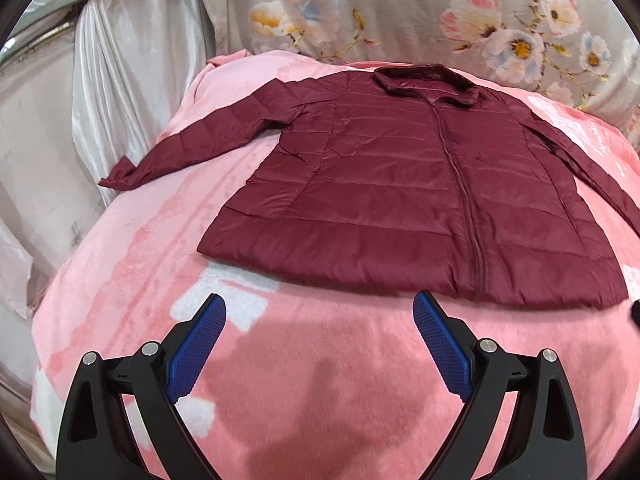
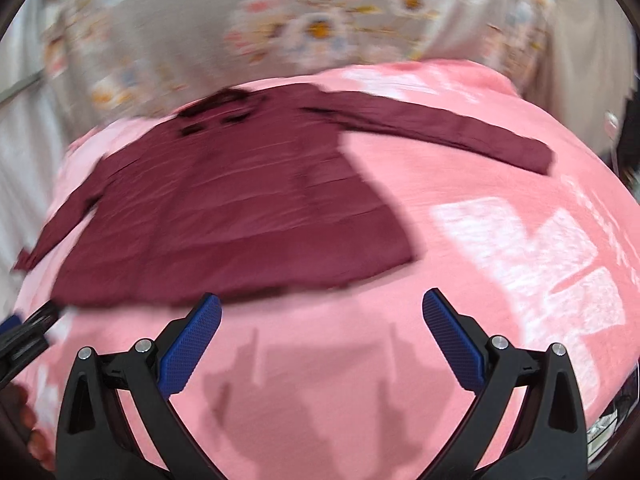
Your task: Fold large clothes
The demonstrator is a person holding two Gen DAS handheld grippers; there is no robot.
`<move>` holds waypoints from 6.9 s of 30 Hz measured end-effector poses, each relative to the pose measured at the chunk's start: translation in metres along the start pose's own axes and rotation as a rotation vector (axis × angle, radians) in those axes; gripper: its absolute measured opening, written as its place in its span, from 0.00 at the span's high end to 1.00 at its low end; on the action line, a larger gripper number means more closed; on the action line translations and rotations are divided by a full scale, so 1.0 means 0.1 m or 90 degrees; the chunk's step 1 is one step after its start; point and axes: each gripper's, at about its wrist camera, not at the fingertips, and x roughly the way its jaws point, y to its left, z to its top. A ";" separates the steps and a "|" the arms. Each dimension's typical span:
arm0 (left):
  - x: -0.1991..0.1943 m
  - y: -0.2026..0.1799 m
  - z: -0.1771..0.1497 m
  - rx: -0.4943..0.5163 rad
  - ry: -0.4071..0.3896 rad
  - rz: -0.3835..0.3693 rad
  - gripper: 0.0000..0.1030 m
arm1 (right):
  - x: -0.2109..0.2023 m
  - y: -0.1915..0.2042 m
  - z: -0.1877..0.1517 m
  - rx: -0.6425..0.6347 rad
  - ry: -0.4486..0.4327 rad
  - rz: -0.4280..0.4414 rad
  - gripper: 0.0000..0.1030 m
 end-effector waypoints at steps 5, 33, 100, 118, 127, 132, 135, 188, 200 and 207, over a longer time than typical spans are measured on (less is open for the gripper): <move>0.21 0.08 0.16 -0.013 0.000 0.010 0.11 | 0.34 -0.90 0.45 0.129 -0.020 -0.035 0.04; 0.98 0.50 0.73 -0.072 0.011 0.118 0.09 | 1.47 -1.20 2.44 0.203 -0.140 0.044 0.91; 2.32 0.03 1.88 -0.114 0.076 -0.131 0.76 | 2.46 0.24 2.18 0.063 0.023 0.039 0.94; 2.38 -0.61 1.86 -0.037 0.049 -0.112 0.72 | 2.63 2.02 1.64 -0.230 0.071 0.140 0.78; 2.38 -0.64 1.81 -0.039 0.013 -0.121 0.62 | 2.65 2.08 1.55 -0.249 0.057 0.113 0.77; 2.36 -0.62 1.80 -0.053 0.008 -0.132 0.61 | 2.66 2.10 1.55 -0.253 0.056 0.104 0.76; 2.28 -0.39 1.78 -0.107 0.004 -0.151 0.61 | 2.66 2.11 1.54 -0.256 0.055 0.100 0.75; 1.50 -0.40 1.78 -0.148 0.026 -0.399 0.40 | 1.73 1.30 1.33 -0.124 0.008 0.189 0.29; 1.96 0.56 1.38 -0.234 0.054 -0.245 0.40 | 2.15 2.00 1.45 -0.133 0.120 0.279 0.29; 2.07 0.61 1.30 -0.223 0.043 -0.244 0.40 | 2.00 2.14 1.63 -0.163 0.069 0.260 0.95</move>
